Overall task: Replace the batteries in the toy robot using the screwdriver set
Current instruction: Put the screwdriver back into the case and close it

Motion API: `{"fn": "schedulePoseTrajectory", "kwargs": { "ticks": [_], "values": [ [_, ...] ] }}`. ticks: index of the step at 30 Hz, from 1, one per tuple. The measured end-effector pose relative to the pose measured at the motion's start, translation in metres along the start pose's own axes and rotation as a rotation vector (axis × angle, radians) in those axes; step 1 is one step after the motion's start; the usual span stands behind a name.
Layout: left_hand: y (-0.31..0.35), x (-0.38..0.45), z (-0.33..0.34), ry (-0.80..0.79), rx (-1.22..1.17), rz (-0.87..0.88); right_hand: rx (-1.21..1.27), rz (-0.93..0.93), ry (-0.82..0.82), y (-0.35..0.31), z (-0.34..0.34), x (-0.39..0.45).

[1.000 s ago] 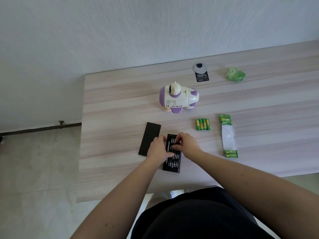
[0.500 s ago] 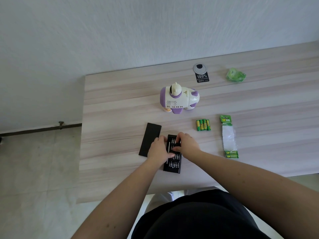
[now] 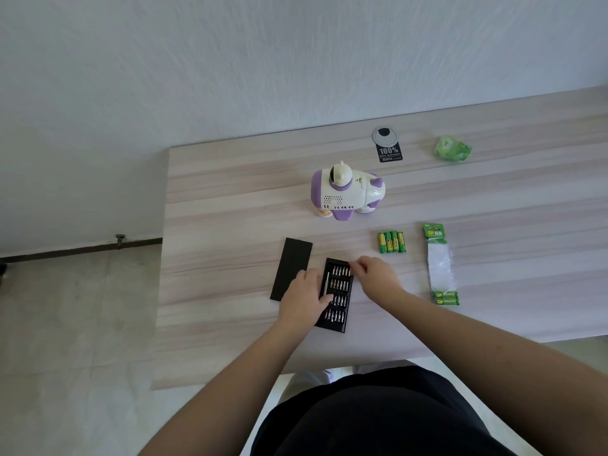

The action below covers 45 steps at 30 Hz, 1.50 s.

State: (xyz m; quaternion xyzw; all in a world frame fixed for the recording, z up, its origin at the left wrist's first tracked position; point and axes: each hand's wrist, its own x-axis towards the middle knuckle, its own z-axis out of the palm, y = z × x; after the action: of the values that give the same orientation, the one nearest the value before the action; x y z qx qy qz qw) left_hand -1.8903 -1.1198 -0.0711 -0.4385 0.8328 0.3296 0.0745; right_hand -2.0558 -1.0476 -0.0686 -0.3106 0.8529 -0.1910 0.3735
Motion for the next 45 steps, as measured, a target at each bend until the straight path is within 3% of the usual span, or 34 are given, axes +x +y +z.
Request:
{"fn": "schedulePoseTrajectory", "kwargs": {
  "ticks": [4,8,12,17,28,37,42,45],
  "values": [
    [-0.010,-0.008,0.003,-0.092,-0.020,-0.018,0.023,-0.061,0.084,0.004,-0.003,-0.002],
    [-0.012,-0.012,0.007,-0.096,-0.022,-0.003,-0.150,-0.175,-0.054,-0.004,0.005,0.000],
    [-0.012,-0.014,0.009,-0.083,-0.045,0.004,-0.228,-0.136,-0.102,-0.013,0.006,0.001],
    [-0.013,-0.015,0.012,-0.084,-0.019,0.024,-0.157,-0.026,-0.144,-0.016,-0.006,0.009],
    [-0.017,-0.018,0.011,-0.058,-0.038,0.074,0.419,0.048,-0.214,-0.012,-0.013,-0.021],
    [-0.027,-0.013,0.006,-0.096,-0.037,0.126,0.115,-0.047,-0.118,-0.018,-0.010,-0.031],
    [-0.031,-0.012,0.002,-0.118,-0.057,0.177,0.132,-0.034,-0.086,-0.019,-0.007,-0.033],
    [-0.042,-0.011,-0.002,-0.004,-0.138,0.220,0.217,-0.024,-0.075,-0.020,-0.009,-0.034]
  ]
}}
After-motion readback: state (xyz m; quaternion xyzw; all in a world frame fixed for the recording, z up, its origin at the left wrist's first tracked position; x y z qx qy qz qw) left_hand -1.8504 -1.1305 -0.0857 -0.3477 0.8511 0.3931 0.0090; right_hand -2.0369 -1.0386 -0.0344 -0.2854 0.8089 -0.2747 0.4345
